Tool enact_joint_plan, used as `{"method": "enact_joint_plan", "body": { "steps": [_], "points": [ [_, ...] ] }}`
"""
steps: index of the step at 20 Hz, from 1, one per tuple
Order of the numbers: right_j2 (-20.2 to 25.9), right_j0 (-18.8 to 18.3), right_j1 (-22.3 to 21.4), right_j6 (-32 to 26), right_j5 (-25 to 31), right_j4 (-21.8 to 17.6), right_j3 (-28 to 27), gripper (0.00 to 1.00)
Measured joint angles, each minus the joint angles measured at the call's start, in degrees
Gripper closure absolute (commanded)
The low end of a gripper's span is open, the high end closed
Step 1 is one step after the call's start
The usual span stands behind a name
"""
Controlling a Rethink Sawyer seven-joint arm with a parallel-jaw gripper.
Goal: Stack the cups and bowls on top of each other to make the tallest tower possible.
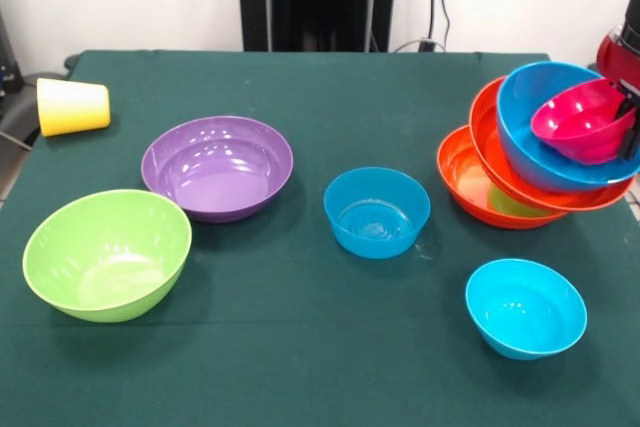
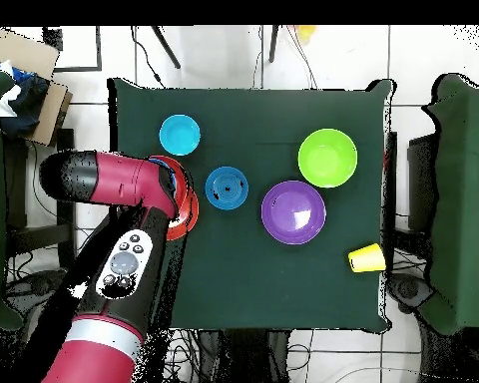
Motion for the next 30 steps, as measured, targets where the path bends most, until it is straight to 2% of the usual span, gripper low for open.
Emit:
{"method": "enact_joint_plan", "body": {
  "steps": [15, 25, 30],
  "points": [
    [0.0, -0.2, -2.7, 0.0, 0.0, 0.0, 1.9, 1.0],
    [-0.3, -1.5, -10.3, 0.0, -0.5, -0.5, 12.7, 1.0],
    [-0.9, -1.6, -12.5, 0.0, -0.5, -1.9, 15.1, 1.0]
  ]
}}
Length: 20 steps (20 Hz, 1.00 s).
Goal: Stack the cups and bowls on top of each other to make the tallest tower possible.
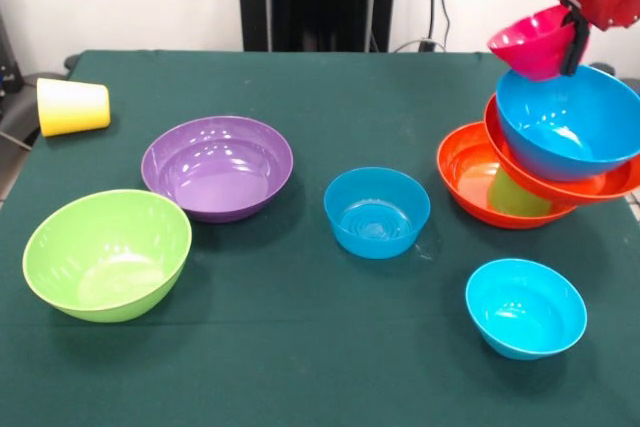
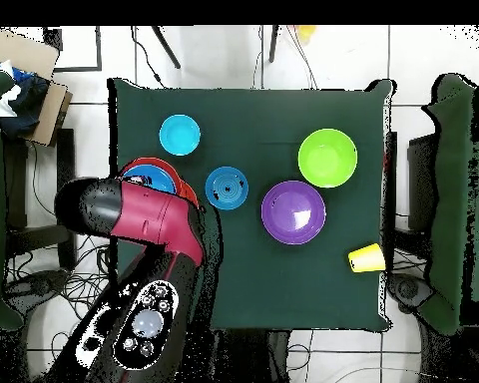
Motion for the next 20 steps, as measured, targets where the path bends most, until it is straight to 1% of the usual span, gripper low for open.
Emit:
{"method": "enact_joint_plan", "body": {
  "steps": [20],
  "points": [
    [-0.9, 0.5, 0.0, 0.0, 0.0, -0.1, 0.1, 1.0]
  ]
}}
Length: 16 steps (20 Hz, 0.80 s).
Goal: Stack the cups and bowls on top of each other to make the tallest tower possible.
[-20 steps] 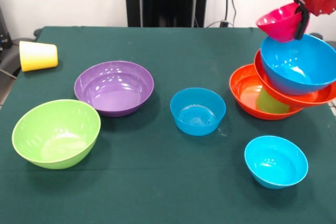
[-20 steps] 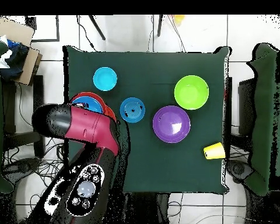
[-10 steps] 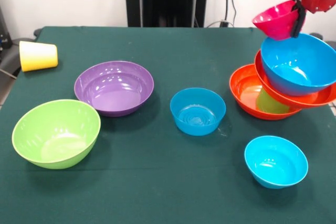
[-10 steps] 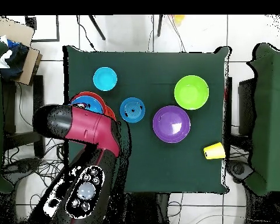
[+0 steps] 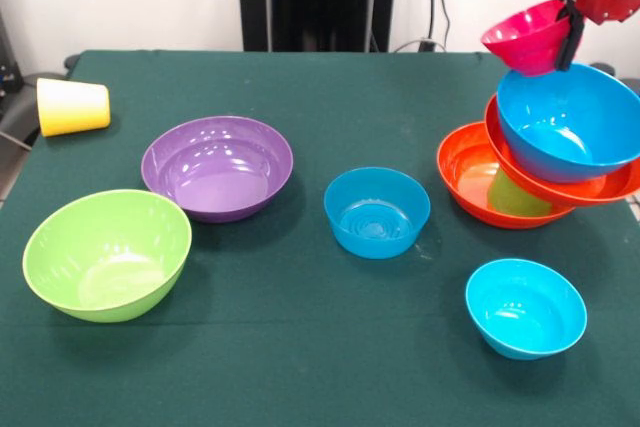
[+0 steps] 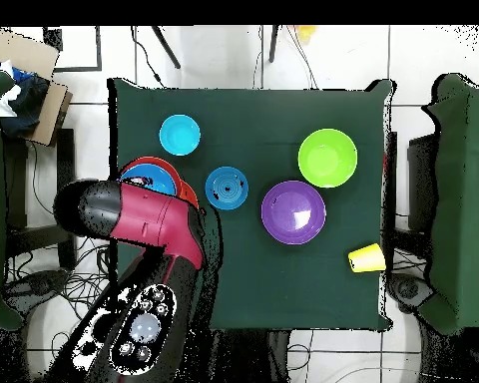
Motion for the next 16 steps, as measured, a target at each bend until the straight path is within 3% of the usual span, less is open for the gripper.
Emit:
{"method": "enact_joint_plan", "body": {
  "steps": [16],
  "points": [
    [-0.7, 0.4, 0.1, 0.0, 0.0, 0.0, 0.0, 1.0]
  ]
}}
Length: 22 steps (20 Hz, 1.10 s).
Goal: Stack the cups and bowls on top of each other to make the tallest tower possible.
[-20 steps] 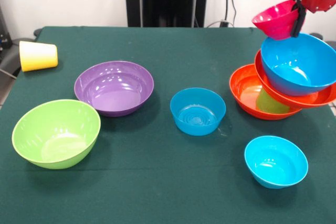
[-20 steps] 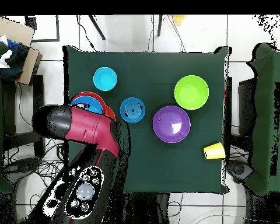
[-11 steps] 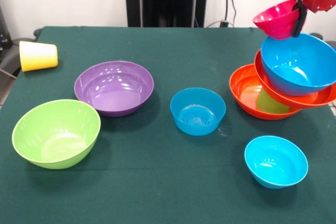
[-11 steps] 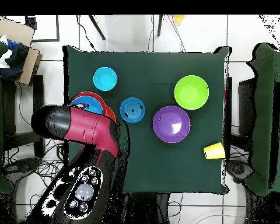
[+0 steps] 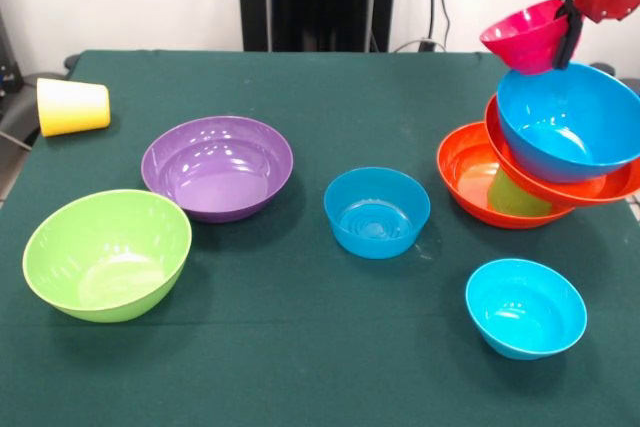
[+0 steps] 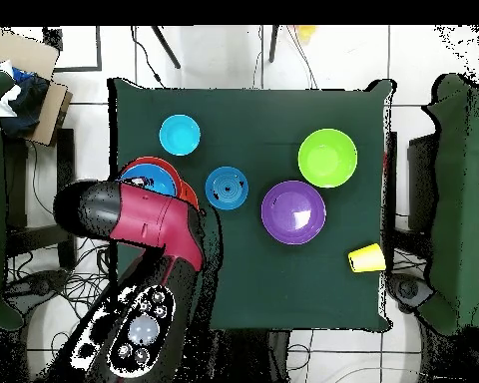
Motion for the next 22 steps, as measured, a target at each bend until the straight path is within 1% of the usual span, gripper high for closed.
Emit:
{"method": "enact_joint_plan", "body": {
  "steps": [5, 8, 14, 15, 19, 22],
  "points": [
    [-0.8, 1.0, 1.2, 0.0, 0.0, 0.0, -0.7, 1.0],
    [-1.6, 2.1, 3.8, 0.0, -0.7, 0.0, -2.0, 1.0],
    [-2.7, 3.6, 8.7, 0.0, -5.1, 0.0, -3.3, 1.0],
    [-3.0, 4.0, 10.2, 0.0, -6.6, 0.0, -3.3, 1.0],
    [-3.6, 4.5, 12.2, 0.0, -9.0, 0.1, -3.4, 1.0],
    [-4.4, 4.8, 12.3, 0.0, -10.2, 0.0, -3.2, 1.0]
  ]
}}
